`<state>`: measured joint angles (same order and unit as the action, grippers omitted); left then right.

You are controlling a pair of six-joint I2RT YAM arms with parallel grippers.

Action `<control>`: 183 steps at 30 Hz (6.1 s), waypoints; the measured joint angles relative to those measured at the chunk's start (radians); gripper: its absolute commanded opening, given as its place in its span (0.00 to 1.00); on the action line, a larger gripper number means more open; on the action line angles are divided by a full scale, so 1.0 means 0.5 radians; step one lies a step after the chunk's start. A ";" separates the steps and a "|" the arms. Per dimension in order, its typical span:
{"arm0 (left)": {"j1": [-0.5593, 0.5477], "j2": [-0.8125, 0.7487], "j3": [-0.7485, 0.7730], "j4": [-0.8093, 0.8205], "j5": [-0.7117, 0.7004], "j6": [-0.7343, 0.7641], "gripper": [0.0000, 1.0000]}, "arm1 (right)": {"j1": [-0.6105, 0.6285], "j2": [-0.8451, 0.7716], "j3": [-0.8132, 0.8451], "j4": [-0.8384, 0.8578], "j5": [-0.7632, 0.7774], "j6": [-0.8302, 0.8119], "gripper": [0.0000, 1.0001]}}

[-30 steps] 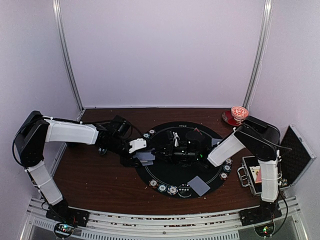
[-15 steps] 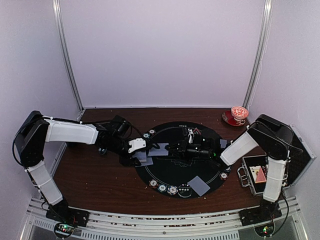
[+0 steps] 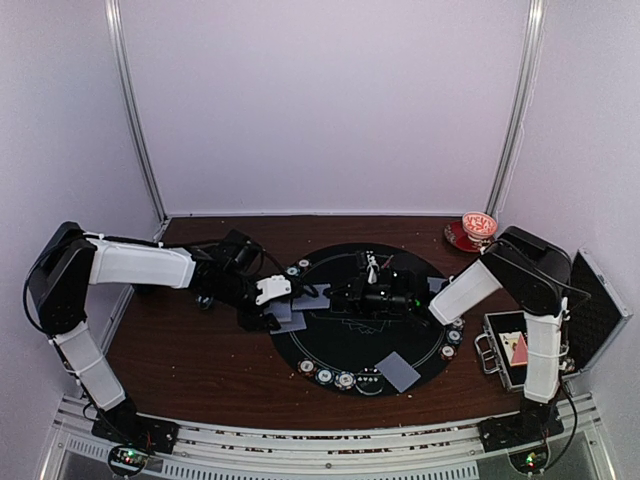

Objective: Distribute texas hold em gaming equipment
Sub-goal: Distribute the poker card in the small blind area, then pick up the poker card from the face-down deck piles.

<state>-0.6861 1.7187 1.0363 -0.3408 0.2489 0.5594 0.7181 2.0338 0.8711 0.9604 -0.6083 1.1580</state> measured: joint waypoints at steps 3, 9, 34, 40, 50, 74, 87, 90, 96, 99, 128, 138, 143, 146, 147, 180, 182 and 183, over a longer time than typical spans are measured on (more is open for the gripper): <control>0.002 -0.019 -0.001 -0.022 -0.014 0.000 0.60 | 0.037 0.114 0.123 -0.036 -0.005 -0.008 0.00; 0.011 -0.020 -0.001 -0.037 -0.018 0.000 0.60 | 0.105 0.288 0.284 -0.092 -0.040 -0.007 0.00; 0.011 -0.020 -0.001 -0.037 -0.016 0.000 0.60 | 0.179 0.441 0.516 -0.290 -0.053 -0.058 0.00; 0.011 -0.020 -0.001 -0.037 -0.014 0.000 0.60 | 0.179 0.459 0.516 -0.333 -0.047 -0.068 0.14; 0.011 -0.020 -0.001 -0.037 -0.014 0.000 0.60 | 0.179 0.346 0.472 -0.474 0.014 -0.153 0.33; 0.011 -0.020 -0.001 -0.037 0.030 0.001 0.60 | 0.218 0.126 0.363 -0.450 0.081 -0.208 0.59; 0.011 -0.020 -0.001 -0.039 0.069 0.003 0.60 | 0.288 0.286 0.554 -0.365 0.004 -0.154 0.60; 0.011 -0.020 -0.001 -0.039 0.080 0.007 0.60 | 0.292 0.330 0.595 -0.378 0.005 -0.154 0.60; 0.011 -0.020 -0.001 -0.040 0.087 0.009 0.60 | 0.293 0.351 0.613 -0.445 0.022 -0.163 0.55; 0.011 -0.020 -0.001 -0.049 0.085 0.010 0.60 | 0.291 0.349 0.614 -0.464 0.062 -0.179 0.51; 0.011 -0.020 -0.002 -0.053 0.085 0.014 0.61 | 0.290 0.222 0.510 -0.460 0.010 -0.217 0.49; 0.011 -0.023 -0.002 -0.050 0.093 0.014 0.61 | 0.323 0.295 0.681 -0.573 0.006 -0.239 0.55; 0.011 -0.023 -0.002 -0.053 0.092 0.014 0.61 | 0.327 0.351 0.703 -0.595 0.007 -0.237 0.41; 0.011 -0.023 -0.002 -0.054 0.092 0.014 0.61 | 0.326 0.352 0.700 -0.571 0.007 -0.230 0.34; 0.011 -0.023 -0.002 -0.054 0.092 0.014 0.60 | 0.323 0.352 0.690 -0.552 0.009 -0.223 0.33; -0.014 -0.022 -0.002 0.007 0.130 0.015 0.61 | 0.223 0.086 0.185 -0.050 -0.078 0.018 0.00; -0.018 -0.022 -0.002 0.005 0.124 0.016 0.61 | 0.181 0.005 0.097 -0.050 -0.076 0.018 0.00; -0.017 -0.022 -0.002 0.000 0.111 0.015 0.61 | 0.150 -0.040 0.051 -0.053 -0.076 0.017 0.00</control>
<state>-0.6945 1.7077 1.0351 -0.3408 0.3042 0.5671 0.7933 2.0140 0.8967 0.9337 -0.6460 1.1664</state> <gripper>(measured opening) 0.609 0.007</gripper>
